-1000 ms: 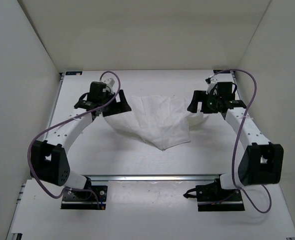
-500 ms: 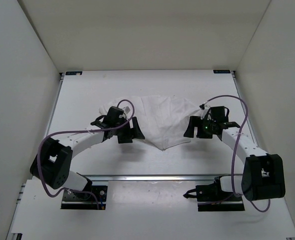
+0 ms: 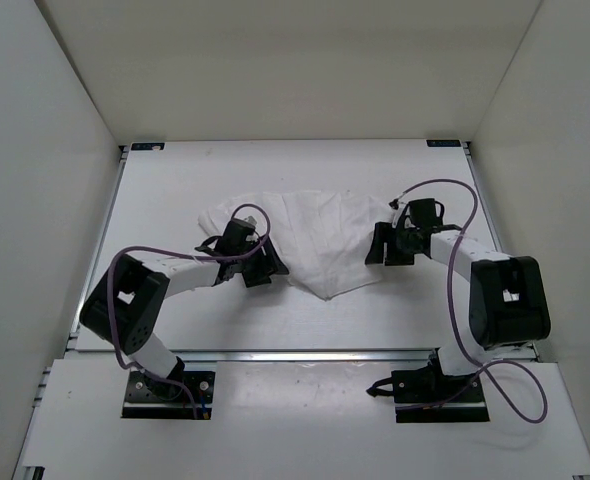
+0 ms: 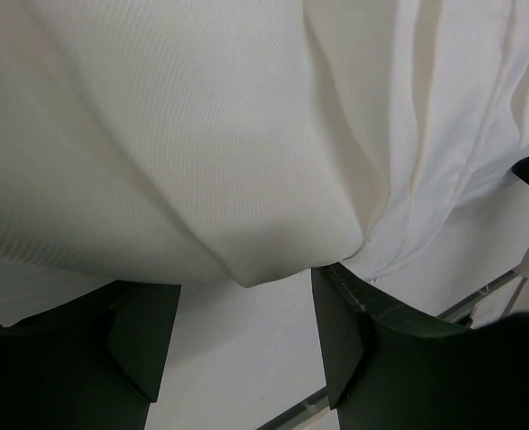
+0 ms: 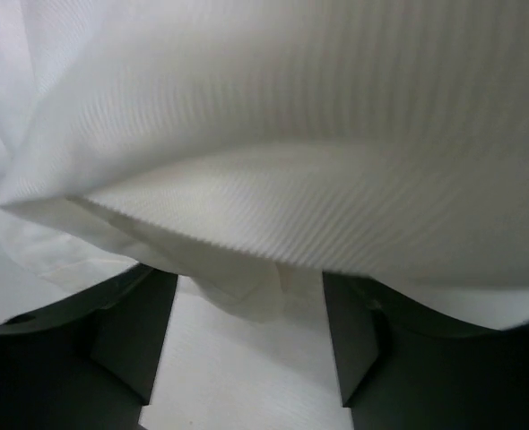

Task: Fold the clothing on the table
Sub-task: Flatten the skirt out

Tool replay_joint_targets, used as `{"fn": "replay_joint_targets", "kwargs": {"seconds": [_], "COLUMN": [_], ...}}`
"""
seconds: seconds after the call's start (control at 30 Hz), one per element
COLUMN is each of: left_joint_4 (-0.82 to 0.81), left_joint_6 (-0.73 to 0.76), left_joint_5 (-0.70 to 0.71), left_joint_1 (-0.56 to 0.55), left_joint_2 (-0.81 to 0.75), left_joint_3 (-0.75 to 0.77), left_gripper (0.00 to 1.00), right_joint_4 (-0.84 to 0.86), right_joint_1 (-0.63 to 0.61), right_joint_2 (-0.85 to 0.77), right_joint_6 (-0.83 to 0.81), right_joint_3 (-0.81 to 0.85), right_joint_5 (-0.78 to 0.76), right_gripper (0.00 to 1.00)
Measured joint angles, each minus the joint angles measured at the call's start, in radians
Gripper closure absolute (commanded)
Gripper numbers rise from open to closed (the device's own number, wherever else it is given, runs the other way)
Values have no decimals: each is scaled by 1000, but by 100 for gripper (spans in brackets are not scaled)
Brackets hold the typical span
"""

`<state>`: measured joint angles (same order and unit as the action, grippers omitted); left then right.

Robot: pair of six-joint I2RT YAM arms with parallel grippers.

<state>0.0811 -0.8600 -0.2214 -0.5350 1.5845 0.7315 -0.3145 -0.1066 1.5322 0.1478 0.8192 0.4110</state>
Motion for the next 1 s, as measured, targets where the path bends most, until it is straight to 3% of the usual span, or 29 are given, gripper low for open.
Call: {"fn": "replay_joint_targets", "kwargs": {"seconds": [0.07,0.13,0.27,0.63,0.77,1.0], "left_joint_4": [-25,-45,-99,-304,-396,-472], "left_joint_6": [-18,-36,-75,-217,-247,-266], "left_joint_5": [8,16,29,109,108,100], "left_joint_1": [3,4,11,50,78,97], "left_joint_2": [10,17,41,98,95,82], "left_joint_3": [1,1,4,-22,-81,-142], "left_gripper": [30,31,31,39,46,48], "right_joint_4": [7,18,33,65,88,137], "right_joint_1": [-5,-5,-3,-24,-31,-29], "right_joint_2": [32,64,123,149,116,50], "right_joint_6": [-6,-13,5,121,182,280], "right_joint_3": [26,51,106,236,250,261], "right_joint_5": [-2,-2,16,171,236,317], "right_gripper": [53,74,99,100,100,100]}}
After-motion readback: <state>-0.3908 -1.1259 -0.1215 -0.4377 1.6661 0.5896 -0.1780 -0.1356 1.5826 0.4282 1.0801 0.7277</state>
